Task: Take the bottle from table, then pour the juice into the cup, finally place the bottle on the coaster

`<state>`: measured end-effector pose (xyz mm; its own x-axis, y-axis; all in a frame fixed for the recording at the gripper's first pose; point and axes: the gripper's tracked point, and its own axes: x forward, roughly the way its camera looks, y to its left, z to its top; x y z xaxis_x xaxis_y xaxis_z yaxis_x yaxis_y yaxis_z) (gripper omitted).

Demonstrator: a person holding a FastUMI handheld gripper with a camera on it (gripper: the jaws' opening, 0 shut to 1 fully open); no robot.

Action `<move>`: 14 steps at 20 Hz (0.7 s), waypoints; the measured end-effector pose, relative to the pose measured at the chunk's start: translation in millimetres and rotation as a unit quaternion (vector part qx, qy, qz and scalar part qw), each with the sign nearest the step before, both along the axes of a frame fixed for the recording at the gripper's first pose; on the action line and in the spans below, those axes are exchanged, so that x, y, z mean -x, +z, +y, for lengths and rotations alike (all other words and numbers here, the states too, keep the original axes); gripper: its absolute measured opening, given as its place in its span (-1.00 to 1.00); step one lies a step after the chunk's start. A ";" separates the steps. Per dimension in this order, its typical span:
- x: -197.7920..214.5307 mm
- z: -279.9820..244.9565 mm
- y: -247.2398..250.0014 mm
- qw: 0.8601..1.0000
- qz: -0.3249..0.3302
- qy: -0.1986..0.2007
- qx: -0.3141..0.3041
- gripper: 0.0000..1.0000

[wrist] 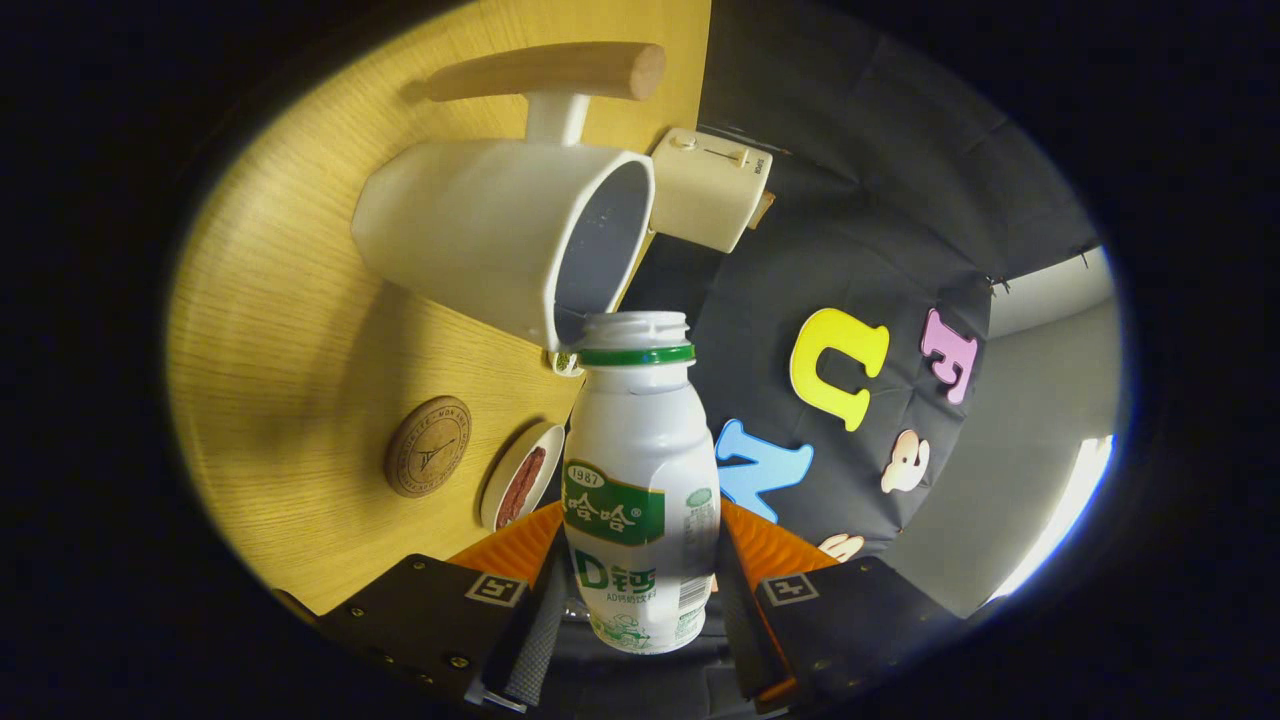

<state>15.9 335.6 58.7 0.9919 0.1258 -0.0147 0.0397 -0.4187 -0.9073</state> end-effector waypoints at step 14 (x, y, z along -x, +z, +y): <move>0.4 0.6 -0.5 1.000 0.002 0.004 -0.006 0.41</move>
